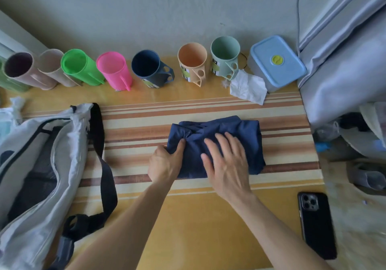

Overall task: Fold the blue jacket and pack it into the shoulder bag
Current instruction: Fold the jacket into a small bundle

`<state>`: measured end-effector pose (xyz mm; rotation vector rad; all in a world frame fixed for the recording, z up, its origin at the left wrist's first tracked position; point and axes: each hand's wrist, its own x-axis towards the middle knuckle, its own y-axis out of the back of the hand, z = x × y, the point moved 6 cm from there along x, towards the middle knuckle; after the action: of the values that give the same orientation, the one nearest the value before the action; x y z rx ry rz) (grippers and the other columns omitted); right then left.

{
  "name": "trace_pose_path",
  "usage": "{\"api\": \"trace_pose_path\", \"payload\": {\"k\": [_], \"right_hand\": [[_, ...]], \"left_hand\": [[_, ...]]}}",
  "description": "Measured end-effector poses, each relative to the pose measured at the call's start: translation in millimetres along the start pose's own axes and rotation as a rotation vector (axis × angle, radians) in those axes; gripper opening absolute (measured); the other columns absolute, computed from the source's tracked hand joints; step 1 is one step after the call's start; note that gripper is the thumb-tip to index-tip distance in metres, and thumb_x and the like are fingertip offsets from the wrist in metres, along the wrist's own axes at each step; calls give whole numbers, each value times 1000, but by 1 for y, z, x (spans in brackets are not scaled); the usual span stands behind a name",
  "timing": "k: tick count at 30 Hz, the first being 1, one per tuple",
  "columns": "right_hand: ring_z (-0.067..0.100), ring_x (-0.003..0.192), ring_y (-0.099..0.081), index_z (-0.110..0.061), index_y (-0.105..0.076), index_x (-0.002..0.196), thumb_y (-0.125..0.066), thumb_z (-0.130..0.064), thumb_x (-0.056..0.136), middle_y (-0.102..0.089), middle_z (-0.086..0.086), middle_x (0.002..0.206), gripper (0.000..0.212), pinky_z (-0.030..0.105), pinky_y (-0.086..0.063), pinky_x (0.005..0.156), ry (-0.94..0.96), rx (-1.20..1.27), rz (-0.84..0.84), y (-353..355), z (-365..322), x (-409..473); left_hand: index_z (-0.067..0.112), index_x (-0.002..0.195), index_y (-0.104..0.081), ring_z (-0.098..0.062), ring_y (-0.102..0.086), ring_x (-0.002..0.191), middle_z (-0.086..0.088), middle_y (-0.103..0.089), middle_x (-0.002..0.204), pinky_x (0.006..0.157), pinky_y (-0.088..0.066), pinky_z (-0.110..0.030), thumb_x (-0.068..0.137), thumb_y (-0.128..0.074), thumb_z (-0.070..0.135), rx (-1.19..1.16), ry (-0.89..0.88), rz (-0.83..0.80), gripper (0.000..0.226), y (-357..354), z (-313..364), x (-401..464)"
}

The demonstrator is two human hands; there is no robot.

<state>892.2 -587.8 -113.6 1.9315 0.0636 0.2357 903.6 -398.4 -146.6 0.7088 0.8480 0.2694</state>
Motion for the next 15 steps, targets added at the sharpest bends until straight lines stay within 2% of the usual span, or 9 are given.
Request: {"api": "trace_pose_path", "payload": {"k": [2,4,6,7,9,11,12,13,15], "right_hand": [[33,146,-38,-19,-56,139,-39,-39,106,-52,12,150,43,49,-28,121,-6,-41,-187,-31,12,-7],[31,148,-36,-19,-55,139,-42,-34,103,-50,10,151,42,47,-26,123,3,-29,-264,-53,26,-8],[29,142,-44,-18,-55,137,-50,-30,98,-54,6,144,41,44,-31,120,-19,87,-298,-62,33,-2],[25,134,-53,-17,-55,134,-50,-31,98,-58,4,136,38,40,-36,117,-77,246,-296,-59,36,3],[22,98,-72,-10,-59,118,-44,-26,101,-68,8,109,27,25,-48,101,-376,785,-226,-38,45,13],[30,78,-67,-7,-63,94,-39,-22,105,-71,10,79,30,21,-51,74,-751,1289,-35,-16,67,15],[30,86,-66,-7,-65,97,-36,-29,106,-75,10,82,39,25,-54,73,-929,1556,-5,-10,72,12],[31,101,-68,-6,-67,110,-34,-43,106,-78,11,99,50,29,-56,82,-993,1797,-20,-7,77,11],[33,129,-59,-7,-59,137,-35,-66,98,-66,17,136,74,42,-48,107,-948,2011,-36,11,89,12]], "left_hand": [[13,73,-63,-27,-69,75,0,-69,71,63,-56,-35,83,-66,64,-125,5,-102,52,0,4,-5],[17,63,-58,-18,-61,63,10,-61,55,52,-43,-26,84,-73,51,-190,-90,-146,42,3,17,-17],[17,70,-66,-14,-64,68,10,-68,66,58,-44,-21,85,-75,48,-219,-229,-179,35,1,33,-32],[19,78,-71,-9,-67,76,9,-73,80,62,-47,-17,86,-74,49,-247,-273,-206,31,-3,40,-40],[26,94,-77,1,-66,99,11,-72,106,76,-48,-8,94,-67,48,-356,-333,-317,24,-16,56,-55],[31,119,-75,1,-56,122,15,-63,127,100,-42,-15,105,-54,38,-396,-479,-413,27,-32,75,-68],[31,131,-70,-1,-50,129,15,-58,134,108,-38,-21,107,-49,33,-335,-598,-407,32,-40,85,-73],[33,140,-62,-5,-44,132,14,-53,141,112,-36,-25,107,-46,32,-210,-712,-380,37,-51,91,-75],[39,149,-50,-17,-35,138,8,-43,153,112,-39,-36,105,-44,38,113,-867,-303,45,-76,95,-79]]}}
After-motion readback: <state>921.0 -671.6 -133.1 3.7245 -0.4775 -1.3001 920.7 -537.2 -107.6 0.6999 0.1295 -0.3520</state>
